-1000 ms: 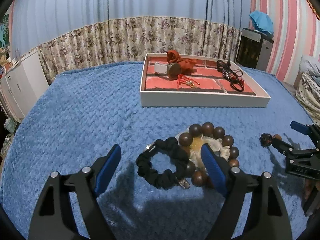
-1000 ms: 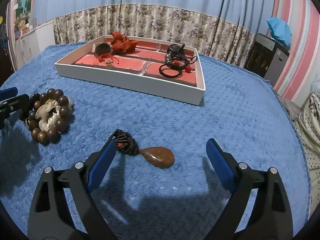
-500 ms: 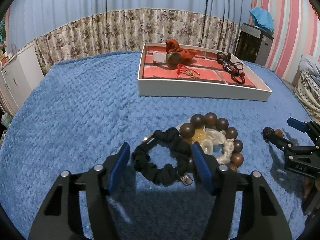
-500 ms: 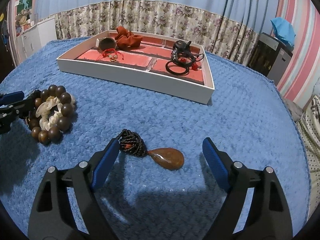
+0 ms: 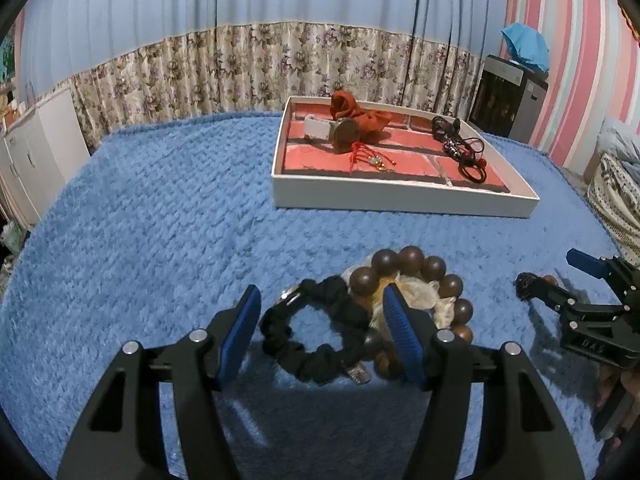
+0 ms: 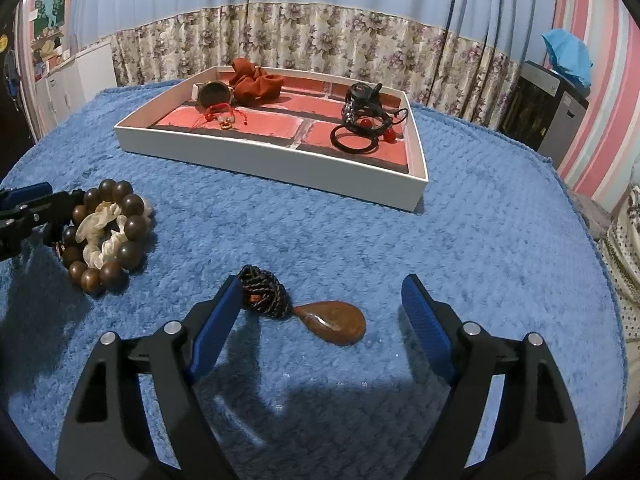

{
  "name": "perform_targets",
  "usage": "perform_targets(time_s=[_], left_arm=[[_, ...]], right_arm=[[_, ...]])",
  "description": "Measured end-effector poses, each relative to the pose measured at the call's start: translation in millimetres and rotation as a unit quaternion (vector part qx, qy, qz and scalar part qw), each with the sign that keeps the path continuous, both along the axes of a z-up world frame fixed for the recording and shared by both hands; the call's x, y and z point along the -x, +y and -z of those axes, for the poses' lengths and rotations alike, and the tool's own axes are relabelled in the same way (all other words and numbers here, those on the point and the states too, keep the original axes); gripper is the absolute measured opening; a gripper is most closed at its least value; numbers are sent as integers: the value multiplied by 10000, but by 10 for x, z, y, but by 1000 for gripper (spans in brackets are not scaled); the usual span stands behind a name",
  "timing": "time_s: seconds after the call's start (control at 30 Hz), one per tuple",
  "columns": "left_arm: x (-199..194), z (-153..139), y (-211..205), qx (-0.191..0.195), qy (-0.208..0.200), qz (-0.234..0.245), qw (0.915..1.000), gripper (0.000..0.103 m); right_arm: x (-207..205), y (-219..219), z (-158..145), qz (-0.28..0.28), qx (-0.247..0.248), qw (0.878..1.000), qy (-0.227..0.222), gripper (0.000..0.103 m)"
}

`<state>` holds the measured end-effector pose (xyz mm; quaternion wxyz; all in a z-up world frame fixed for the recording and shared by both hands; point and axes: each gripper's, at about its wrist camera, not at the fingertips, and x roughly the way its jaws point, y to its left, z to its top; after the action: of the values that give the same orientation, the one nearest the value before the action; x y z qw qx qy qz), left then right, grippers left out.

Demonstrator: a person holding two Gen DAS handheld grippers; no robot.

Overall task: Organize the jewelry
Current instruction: 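Close the left gripper on the wooden bead bracelet while the right grasps the pendant's beaded cord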

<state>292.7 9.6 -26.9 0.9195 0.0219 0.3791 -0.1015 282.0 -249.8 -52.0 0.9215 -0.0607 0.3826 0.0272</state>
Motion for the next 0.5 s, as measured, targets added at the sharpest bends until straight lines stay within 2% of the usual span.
perform_targets(time_s=[0.27,0.37,0.5], left_arm=[[-154,16,-294,-430,19,237,9988,62],[-220,70,-334,-458,117,321,9984,51],[-296,106,-360,-475,171,348,9981,47]], right_arm=[[-33,-33,-17,-41,-145,9999,55,69],[-36,-38,-23,-46,-154,9999,62,66],[-47,-25,-26,-106,-152,9998,61,63]])
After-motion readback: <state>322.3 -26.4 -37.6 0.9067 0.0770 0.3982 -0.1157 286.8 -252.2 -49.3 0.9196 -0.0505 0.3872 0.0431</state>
